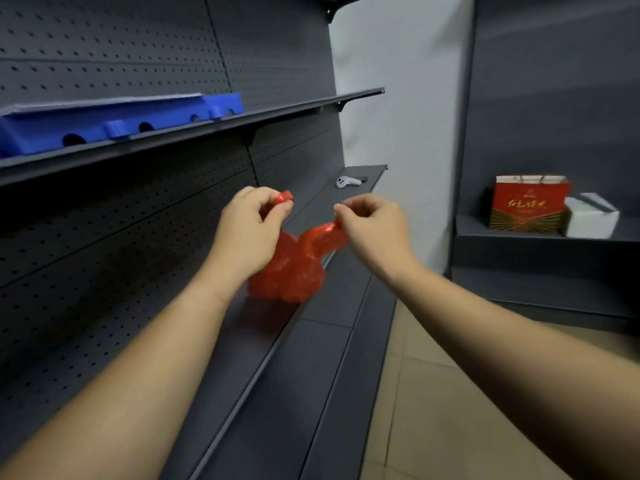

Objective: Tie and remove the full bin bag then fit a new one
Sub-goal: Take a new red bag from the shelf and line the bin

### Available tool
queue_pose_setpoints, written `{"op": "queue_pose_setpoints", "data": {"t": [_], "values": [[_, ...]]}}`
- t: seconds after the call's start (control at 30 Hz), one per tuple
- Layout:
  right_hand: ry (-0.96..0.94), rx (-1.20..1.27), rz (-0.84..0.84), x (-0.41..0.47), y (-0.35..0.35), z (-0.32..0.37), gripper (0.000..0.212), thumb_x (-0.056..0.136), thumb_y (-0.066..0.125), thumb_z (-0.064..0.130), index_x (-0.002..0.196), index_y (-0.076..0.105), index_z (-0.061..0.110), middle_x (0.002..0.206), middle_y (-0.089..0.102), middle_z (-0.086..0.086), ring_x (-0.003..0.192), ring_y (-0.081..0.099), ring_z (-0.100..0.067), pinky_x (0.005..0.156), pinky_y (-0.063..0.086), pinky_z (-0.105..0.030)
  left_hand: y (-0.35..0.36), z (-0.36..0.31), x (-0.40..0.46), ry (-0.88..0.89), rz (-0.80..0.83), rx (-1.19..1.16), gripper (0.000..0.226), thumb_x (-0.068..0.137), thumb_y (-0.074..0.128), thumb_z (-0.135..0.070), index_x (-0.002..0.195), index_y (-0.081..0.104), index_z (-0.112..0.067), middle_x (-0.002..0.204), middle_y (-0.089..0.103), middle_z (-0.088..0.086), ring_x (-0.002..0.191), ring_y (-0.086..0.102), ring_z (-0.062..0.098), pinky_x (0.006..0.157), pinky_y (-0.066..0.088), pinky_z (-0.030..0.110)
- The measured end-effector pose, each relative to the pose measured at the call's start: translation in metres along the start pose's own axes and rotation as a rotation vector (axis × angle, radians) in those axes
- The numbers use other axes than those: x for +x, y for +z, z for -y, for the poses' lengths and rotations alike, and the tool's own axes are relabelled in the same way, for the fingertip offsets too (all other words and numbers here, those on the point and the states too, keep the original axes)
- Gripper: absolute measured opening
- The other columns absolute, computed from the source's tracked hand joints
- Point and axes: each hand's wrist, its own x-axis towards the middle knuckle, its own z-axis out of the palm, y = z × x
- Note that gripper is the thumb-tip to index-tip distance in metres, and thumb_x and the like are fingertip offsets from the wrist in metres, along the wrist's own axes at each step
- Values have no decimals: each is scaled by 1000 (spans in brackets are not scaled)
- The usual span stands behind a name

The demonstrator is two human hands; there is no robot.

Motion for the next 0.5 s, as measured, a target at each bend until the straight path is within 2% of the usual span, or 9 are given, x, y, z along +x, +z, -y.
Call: {"op": "queue_pose_setpoints", "data": {"t": [0.03, 0.1, 0.13, 0.23, 0.37, 0.5], "values": [[6, -13, -12, 1, -17, 4, 12, 74, 65, 27, 78, 74, 20, 73, 76, 2, 74, 73, -13, 80, 60, -39, 4, -15, 0, 9, 10, -27, 13, 91, 67, -22, 88, 75, -13, 83, 64, 3, 70, 52, 11, 64, 35, 5], [10, -54, -39, 1, -53, 12, 18, 71, 58, 17, 81, 74, 20, 76, 77, 1, 76, 74, -16, 80, 60, -40, 14, -45, -2, 4, 43, -101, 16, 92, 66, -25, 85, 74, -13, 72, 63, 1, 62, 52, 12, 61, 42, 20], [-2, -101, -52, 1, -71, 14, 23, 72, 56, 14, 85, 75, 19, 78, 77, 1, 77, 74, -15, 80, 60, -38, 20, -59, -3, -6, 66, -147, 16, 92, 66, -26, 83, 73, -15, 67, 62, 0, 59, 53, 14, 60, 44, 27], [-24, -251, -57, -3, -128, 18, 29, 77, 56, 8, 97, 76, 17, 86, 76, 2, 78, 72, -10, 76, 61, -30, 39, -94, -9, -36, 136, -264, 16, 92, 66, -29, 80, 72, -21, 63, 63, -1, 58, 58, 18, 60, 52, 35], [35, -405, 8, -7, -190, -2, 30, 79, 57, 9, 102, 75, 18, 93, 75, 2, 76, 71, -7, 69, 62, -25, 79, -120, -30, -125, 249, -417, 17, 93, 66, -26, 77, 70, -27, 71, 66, 2, 62, 63, 20, 62, 60, 37], [125, -491, 44, -21, -232, -40, 29, 83, 59, 6, 106, 74, 14, 102, 73, -3, 83, 70, -14, 75, 63, -35, 131, -124, -63, -214, 380, -476, 17, 94, 64, -23, 78, 71, -23, 72, 65, 3, 65, 61, 16, 61, 60, 33]]}}
